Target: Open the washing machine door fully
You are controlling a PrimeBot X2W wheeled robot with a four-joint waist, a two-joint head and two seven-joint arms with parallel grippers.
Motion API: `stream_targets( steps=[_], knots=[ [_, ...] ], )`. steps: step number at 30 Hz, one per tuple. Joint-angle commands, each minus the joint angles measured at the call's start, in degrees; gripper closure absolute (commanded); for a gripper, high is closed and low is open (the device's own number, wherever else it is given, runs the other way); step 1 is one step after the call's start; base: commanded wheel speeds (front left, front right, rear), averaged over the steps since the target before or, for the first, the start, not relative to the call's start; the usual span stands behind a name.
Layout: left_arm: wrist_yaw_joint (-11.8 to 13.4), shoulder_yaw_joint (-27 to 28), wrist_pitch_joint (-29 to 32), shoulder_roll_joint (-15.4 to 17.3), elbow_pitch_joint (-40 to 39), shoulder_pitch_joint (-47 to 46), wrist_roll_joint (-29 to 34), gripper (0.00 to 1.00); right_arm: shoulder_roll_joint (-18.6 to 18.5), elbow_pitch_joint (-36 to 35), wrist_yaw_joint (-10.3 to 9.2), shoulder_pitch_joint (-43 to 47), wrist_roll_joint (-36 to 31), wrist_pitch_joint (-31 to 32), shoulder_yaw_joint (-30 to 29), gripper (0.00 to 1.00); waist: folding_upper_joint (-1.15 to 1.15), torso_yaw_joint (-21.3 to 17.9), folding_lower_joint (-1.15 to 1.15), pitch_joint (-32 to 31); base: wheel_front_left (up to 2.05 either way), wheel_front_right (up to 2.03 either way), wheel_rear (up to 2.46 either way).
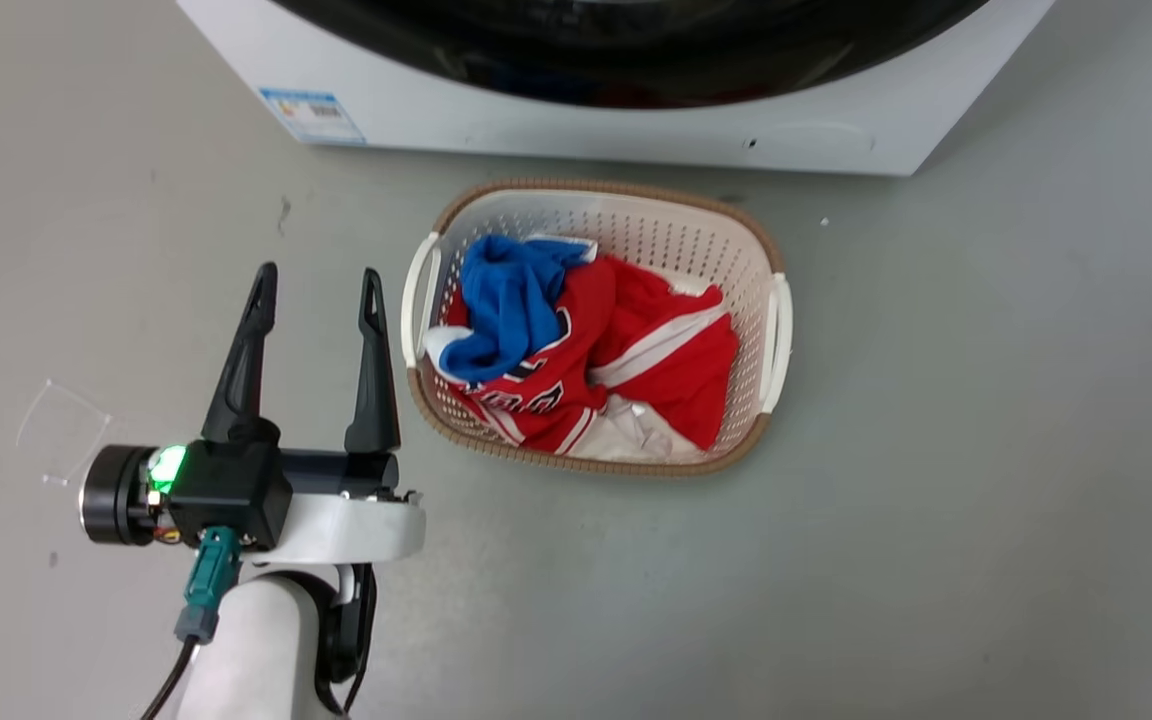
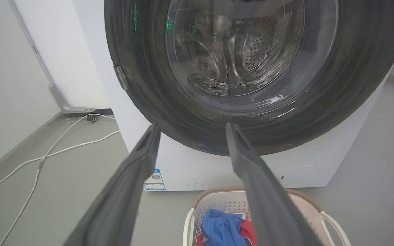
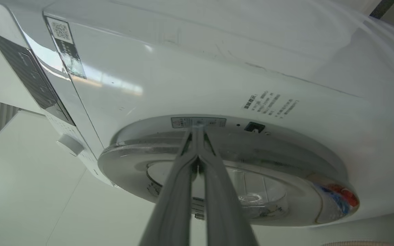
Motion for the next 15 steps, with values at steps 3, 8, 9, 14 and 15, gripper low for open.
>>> stream_targets(
  steps=[3,8,9,14,15],
  knots=[
    [0.08,-0.20,-0.15,-0.07,-0.57,-1.82,0.07,0.00,-1.41,3.60,0.00,-6.30,-1.42,1.68,2.11,1.00,0.00,1.33,-0.01,3.49,0.00,0.00,0.00],
    [0.42,-0.86,-0.16,-0.09,-0.62,-3.10,-0.65,0.00,-2.61,7.89,0.01,-12.85,-3.77,3.89,5.23,1.00,0.00,2.43,-0.01,5.97,0.00,0.00,0.00],
    [0.51,-0.98,-0.16,-0.10,-0.65,-3.20,-0.69,0.00,-2.77,8.53,0.01,-14.04,-4.30,4.30,5.81,1.00,0.00,2.61,-0.01,6.40,0.00,0.00,0.00],
    [1.04,-1.60,-0.16,-0.10,-0.74,-4.16,-1.43,0.00,-2.69,11.07,0.00,-18.68,-6.53,5.45,8.22,1.00,0.00,3.35,-0.01,8.08,0.00,0.00,0.00],
    [1.06,-1.72,-0.16,-0.11,-0.72,-4.19,-1.58,0.00,-2.64,11.42,0.01,-19.36,-7.10,5.65,8.66,1.00,0.00,3.47,-0.01,8.33,0.00,0.00,0.00]
  ],
)
